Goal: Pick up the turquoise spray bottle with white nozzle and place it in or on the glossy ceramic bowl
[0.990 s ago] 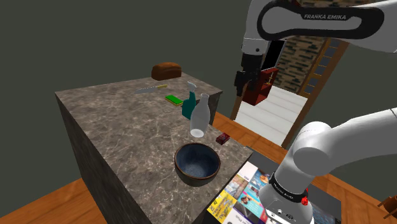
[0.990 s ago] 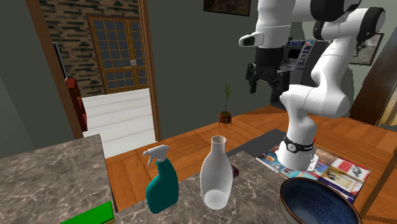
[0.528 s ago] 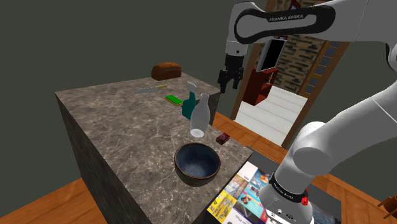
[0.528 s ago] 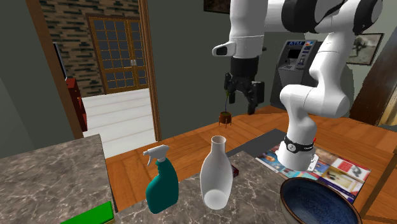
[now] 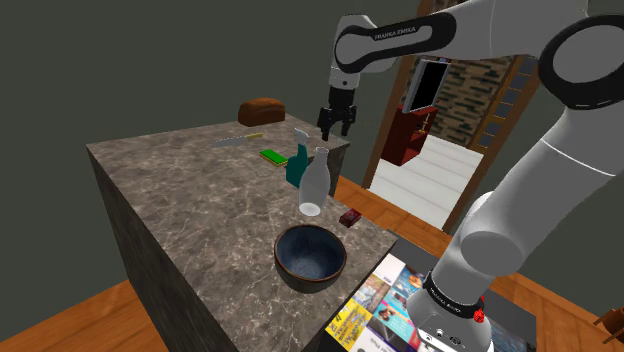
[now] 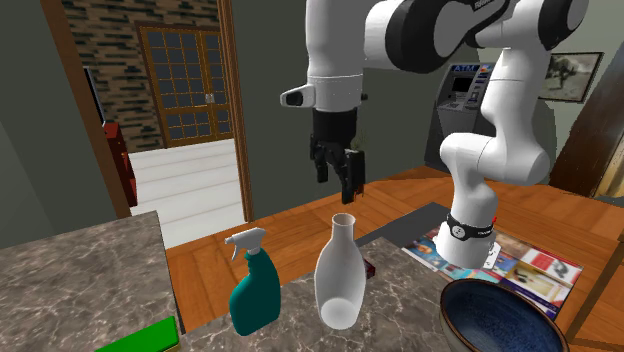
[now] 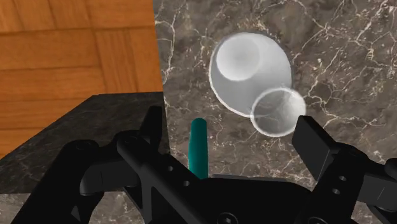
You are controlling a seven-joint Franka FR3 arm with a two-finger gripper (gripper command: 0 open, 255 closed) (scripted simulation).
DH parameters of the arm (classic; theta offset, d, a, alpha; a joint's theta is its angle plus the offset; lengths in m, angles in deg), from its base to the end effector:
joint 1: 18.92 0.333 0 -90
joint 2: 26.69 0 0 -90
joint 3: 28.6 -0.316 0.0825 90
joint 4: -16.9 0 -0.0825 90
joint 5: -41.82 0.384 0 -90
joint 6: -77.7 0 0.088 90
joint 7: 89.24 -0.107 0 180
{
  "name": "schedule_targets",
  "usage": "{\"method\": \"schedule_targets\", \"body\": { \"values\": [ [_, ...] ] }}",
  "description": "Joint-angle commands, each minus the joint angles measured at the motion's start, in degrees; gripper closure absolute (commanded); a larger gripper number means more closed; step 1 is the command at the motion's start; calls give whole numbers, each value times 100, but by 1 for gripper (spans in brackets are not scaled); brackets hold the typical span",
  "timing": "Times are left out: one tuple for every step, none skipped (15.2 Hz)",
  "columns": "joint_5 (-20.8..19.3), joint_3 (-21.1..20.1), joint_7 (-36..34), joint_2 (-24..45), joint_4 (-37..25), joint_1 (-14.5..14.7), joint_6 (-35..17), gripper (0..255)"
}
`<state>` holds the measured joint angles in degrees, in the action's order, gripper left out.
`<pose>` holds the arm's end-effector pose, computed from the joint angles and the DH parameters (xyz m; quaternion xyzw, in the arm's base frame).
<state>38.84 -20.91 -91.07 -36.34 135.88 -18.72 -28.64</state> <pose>0.4955 -0.0720 0.4969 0.9970 -0.0720 -0.0274 0.0122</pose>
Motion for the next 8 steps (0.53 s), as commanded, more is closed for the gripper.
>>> {"method": "schedule_targets", "body": {
  "values": [
    [75,64,111,422,-352,-25,-116,0],
    [120,84,152,638,-544,-32,-159,0],
    [167,100,193,854,-745,-43,-195,0],
    [216,114,234,1072,-955,-56,-222,0],
    [267,126,275,1290,-1173,-71,-242,0],
    [319,136,315,1511,-1400,-89,-254,0],
    [372,144,354,1733,-1637,-108,-258,0],
    [426,150,391,1957,-1885,-131,-253,0]
  ]
}}
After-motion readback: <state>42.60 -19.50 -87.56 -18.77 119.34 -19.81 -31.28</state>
